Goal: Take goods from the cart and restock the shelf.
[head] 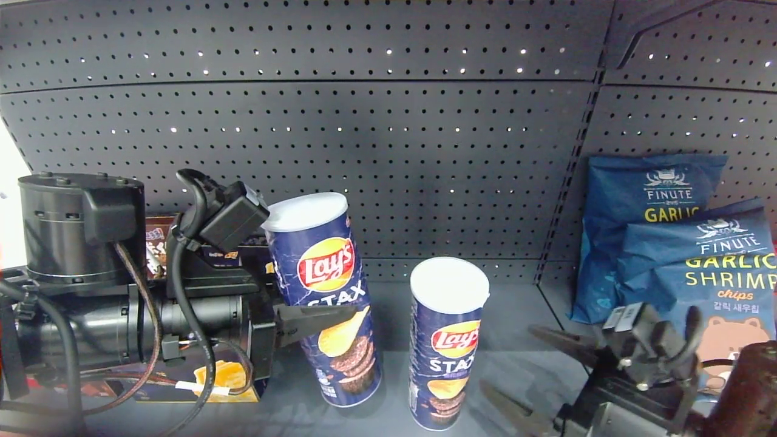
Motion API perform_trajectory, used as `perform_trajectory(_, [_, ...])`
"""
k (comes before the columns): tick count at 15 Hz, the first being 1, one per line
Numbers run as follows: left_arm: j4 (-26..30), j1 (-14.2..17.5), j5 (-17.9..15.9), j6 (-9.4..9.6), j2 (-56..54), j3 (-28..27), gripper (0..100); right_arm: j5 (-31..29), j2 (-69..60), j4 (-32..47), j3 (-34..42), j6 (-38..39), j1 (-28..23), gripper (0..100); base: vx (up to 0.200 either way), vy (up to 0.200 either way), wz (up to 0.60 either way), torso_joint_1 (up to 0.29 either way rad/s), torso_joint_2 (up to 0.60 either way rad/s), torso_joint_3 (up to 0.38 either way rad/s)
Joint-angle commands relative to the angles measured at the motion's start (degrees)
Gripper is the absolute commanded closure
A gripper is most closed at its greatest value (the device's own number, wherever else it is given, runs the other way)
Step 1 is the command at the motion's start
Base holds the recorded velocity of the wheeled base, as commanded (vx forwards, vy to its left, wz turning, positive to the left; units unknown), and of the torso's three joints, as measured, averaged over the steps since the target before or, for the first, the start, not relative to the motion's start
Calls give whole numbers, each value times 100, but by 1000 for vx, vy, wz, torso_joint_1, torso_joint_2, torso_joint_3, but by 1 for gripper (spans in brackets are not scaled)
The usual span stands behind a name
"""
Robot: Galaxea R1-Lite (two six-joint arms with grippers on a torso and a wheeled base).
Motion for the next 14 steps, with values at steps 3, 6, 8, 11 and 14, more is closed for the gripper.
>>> perform_trajectory(3, [-1, 12, 85, 1, -27, -20, 100, -92, -2641, 1042, 969, -169, -1922, 0, 0, 0, 0, 0, 0, 0])
perform_trajectory(6, [-1, 20, 278, 1, -54, -73, 100, -417, -4917, 3547, 960, -169, -2968, 0, 0, 0, 0, 0, 0, 0])
perform_trajectory(8, [16, 3, 357, 1, -212, -2, 100, -769, -6201, 4989, 969, -178, -3619, 0, 0, 0, 0, 0, 0, 0])
perform_trajectory(11, [25, 3, 375, 1, -238, 7, 100, -760, -8152, 7098, 872, -222, -4146, 0, 0, 0, 0, 0, 0, 0])
perform_trajectory(14, [34, 3, 366, 10, -308, 24, 100, -725, -8213, 6878, 925, -29, -4155, 0, 0, 0, 0, 0, 0, 0])
